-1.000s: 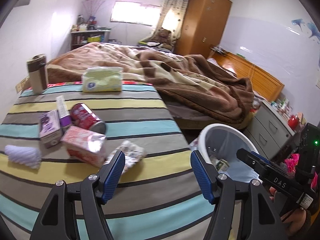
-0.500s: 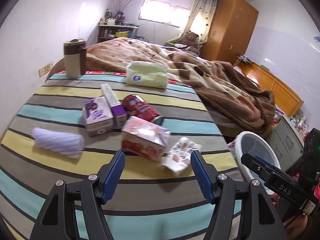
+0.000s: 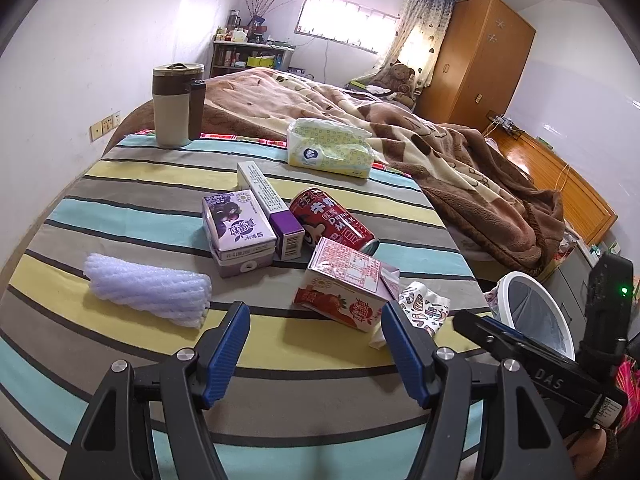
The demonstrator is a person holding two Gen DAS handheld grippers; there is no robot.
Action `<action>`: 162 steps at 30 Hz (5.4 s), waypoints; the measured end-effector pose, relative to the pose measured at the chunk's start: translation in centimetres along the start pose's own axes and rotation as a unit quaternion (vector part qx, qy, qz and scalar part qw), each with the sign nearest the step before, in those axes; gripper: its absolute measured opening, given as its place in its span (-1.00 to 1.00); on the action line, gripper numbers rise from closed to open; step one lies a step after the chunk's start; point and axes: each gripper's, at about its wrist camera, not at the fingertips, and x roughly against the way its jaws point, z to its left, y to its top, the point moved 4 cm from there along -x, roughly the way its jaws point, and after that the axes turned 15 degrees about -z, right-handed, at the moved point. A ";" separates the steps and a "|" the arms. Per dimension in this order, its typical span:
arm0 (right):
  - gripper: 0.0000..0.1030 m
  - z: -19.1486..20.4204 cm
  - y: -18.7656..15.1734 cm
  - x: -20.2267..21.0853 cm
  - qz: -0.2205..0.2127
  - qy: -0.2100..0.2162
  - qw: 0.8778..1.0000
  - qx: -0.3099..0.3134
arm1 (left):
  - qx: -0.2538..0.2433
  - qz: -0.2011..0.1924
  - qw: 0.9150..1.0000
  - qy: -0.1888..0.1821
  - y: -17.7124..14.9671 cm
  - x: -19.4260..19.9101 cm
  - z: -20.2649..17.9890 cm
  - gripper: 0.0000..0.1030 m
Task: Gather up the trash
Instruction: 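Move both open tools back from the bin toward the remaining items, then grasp the doodle-printed paper cup with the right tool while the left tool approaches the pink carton, then grasp the pink juice carton with the left tool while the right tool holds the paper cup, then carry the carton and cup over the white bin and open both tools to drop them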
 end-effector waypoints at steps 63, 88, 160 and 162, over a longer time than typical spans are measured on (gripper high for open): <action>0.32 -4.3 3.0 -2.7 0.026 -0.019 0.999 -0.008 | 0.009 0.108 0.994 -0.030 -0.4 -8.5 -3.8 0.35; -0.23 -5.1 2.5 -2.4 0.022 -0.034 0.999 0.015 | -0.051 0.098 0.994 -0.004 -2.8 -6.0 -6.8 0.36; -0.22 -16.4 3.5 13.4 -0.104 -0.170 0.980 -0.026 | -0.167 0.038 0.971 -0.167 -4.9 -0.3 -28.6 -0.29; -0.22 -16.9 3.3 13.4 -0.099 -0.176 0.979 -0.028 | -0.169 0.043 0.969 -0.174 -5.2 -0.7 -29.3 -0.29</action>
